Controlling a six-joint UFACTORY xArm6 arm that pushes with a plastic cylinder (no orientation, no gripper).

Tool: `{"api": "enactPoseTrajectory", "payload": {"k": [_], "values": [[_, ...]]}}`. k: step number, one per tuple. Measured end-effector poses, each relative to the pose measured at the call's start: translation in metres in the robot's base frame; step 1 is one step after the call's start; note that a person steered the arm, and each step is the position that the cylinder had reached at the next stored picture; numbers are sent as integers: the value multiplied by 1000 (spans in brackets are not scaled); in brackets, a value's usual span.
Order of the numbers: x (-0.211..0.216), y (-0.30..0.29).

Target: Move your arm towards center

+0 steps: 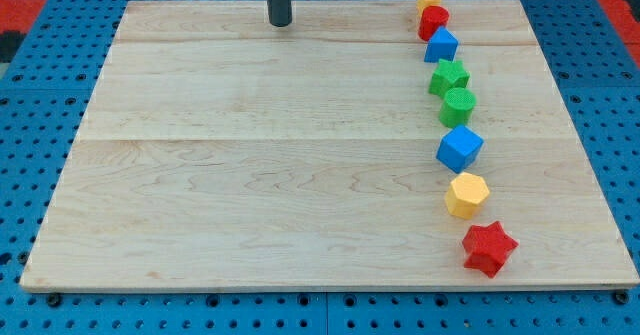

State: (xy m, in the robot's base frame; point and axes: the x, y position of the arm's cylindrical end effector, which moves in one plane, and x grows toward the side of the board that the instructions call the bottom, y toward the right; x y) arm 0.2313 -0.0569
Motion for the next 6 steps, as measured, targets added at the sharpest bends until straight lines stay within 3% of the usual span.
{"api": "enactPoseTrajectory", "payload": {"k": [6], "values": [[0, 5]]}}
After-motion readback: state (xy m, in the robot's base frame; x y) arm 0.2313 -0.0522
